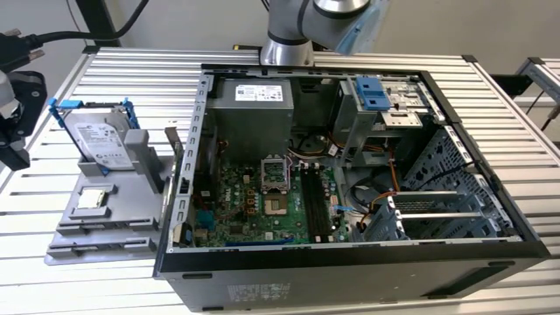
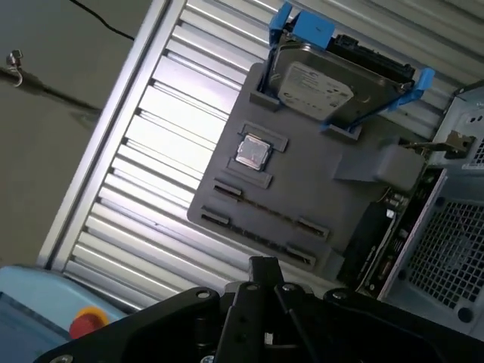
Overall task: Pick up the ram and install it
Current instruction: 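Pick up the ram and move it above insertion slot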
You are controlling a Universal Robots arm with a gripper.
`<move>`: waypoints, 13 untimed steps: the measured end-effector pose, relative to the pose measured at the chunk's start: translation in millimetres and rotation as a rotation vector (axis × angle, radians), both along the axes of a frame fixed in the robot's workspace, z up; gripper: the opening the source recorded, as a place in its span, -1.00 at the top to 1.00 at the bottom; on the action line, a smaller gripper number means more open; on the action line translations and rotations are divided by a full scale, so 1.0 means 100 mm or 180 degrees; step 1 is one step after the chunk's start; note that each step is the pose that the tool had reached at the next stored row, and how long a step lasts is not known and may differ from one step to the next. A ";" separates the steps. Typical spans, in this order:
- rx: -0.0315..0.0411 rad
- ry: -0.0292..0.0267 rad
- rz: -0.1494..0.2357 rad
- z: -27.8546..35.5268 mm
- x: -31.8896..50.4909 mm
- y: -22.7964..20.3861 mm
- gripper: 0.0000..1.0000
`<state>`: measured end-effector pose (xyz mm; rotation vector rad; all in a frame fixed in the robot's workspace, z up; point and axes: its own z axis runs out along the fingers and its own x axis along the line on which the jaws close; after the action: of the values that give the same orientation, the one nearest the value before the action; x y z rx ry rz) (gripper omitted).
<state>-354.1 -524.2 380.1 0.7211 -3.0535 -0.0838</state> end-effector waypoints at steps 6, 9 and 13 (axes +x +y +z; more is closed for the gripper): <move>0.0000 0.0000 0.0349 0.000 0.000 0.000 1.00; 0.0000 0.0000 0.0520 0.000 0.000 0.000 1.00; 0.0000 0.0000 0.0755 0.000 0.000 0.000 1.00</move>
<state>-354.1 -524.2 380.1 1.0750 -2.9410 -0.0826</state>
